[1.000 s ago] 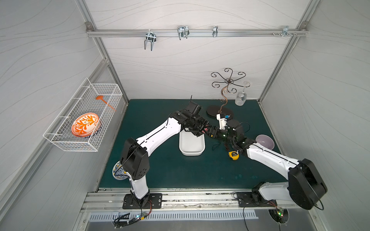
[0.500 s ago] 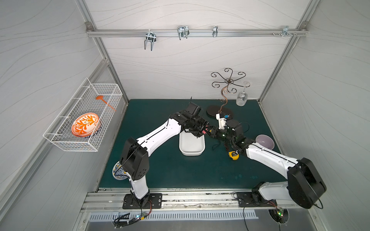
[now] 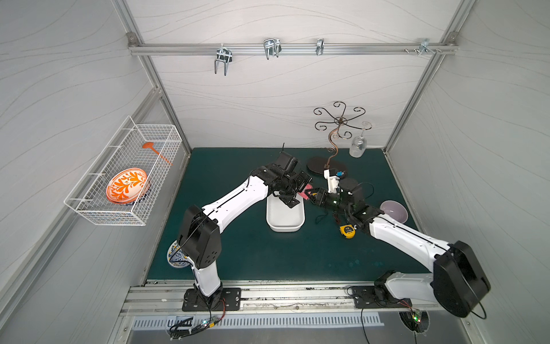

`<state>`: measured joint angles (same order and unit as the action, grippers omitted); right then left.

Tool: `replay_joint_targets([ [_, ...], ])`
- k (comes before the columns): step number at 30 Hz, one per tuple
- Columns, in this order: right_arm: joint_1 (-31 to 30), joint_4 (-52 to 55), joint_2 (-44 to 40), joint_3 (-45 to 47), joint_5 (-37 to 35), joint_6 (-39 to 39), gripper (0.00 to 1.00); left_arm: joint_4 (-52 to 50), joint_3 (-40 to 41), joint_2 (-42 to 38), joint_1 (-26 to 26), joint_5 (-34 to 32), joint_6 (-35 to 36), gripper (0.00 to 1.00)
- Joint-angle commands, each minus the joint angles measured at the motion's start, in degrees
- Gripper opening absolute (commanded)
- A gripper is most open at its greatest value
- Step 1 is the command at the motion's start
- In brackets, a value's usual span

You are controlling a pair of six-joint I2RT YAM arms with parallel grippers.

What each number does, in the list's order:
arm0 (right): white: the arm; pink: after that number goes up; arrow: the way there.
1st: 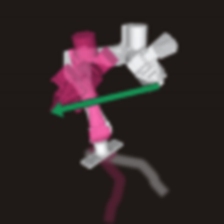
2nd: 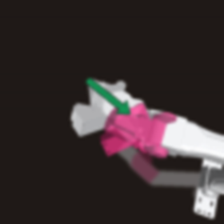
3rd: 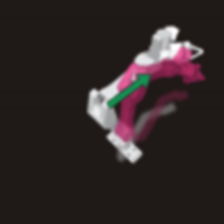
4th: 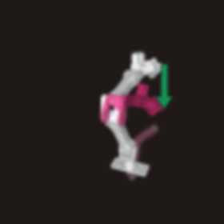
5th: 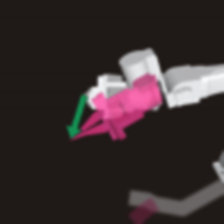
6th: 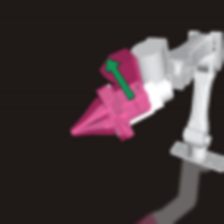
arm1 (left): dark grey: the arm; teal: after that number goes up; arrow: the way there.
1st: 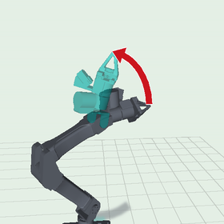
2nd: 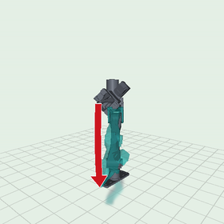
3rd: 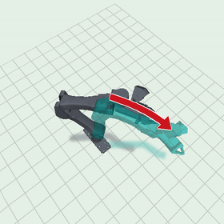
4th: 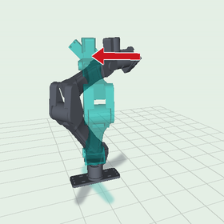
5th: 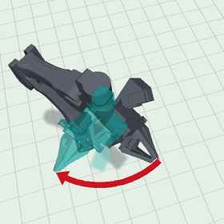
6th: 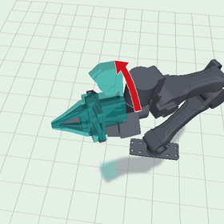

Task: Take the tape measure out of the storage box
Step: Place the tape measure at the center of the board.

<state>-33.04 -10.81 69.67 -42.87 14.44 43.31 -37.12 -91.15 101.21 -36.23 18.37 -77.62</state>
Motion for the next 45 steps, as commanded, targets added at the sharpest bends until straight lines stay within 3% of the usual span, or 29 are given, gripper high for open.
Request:
replay_joint_targets([
  [1,1.76,5.88,-5.12,1.18,2.35,0.09,0.01,-6.87,-4.86,-2.1,2.18,-3.88,9.15,1.0],
  [6,4.32,13.87,-11.74,5.48,7.83,0.95,0.03,-15.68,-9.56,-1.32,3.17,-11.73,23.17,1.0],
  [10,7.01,18.32,-17.23,10.47,12.75,1.43,0.03,-16.24,-7.89,-3.09,3.86,-14.83,27.61,1.0],
  [15,9.79,20.64,-19.53,16.1,17.76,0.62,0.06,-15.92,-7.1,-4.44,4.22,-15.75,29.39,1.0],
  [21,12.01,14.25,-12.73,22.27,23.76,-1.68,0.13,-12.91,-2.12,-7.73,4.75,-17.16,29.82,1.0],
  [32,13.03,14.54,-3.79,22.57,22.46,-7.7,0.16,-11.22,3.0,-11.56,5.33,-18.57,29.0,1.0],
  [45,13.06,28.69,-9.44,19.63,16.59,-12.11,0.6,-10.86,4.67,-12.48,5.47,-19.18,29.88,1.0],
])
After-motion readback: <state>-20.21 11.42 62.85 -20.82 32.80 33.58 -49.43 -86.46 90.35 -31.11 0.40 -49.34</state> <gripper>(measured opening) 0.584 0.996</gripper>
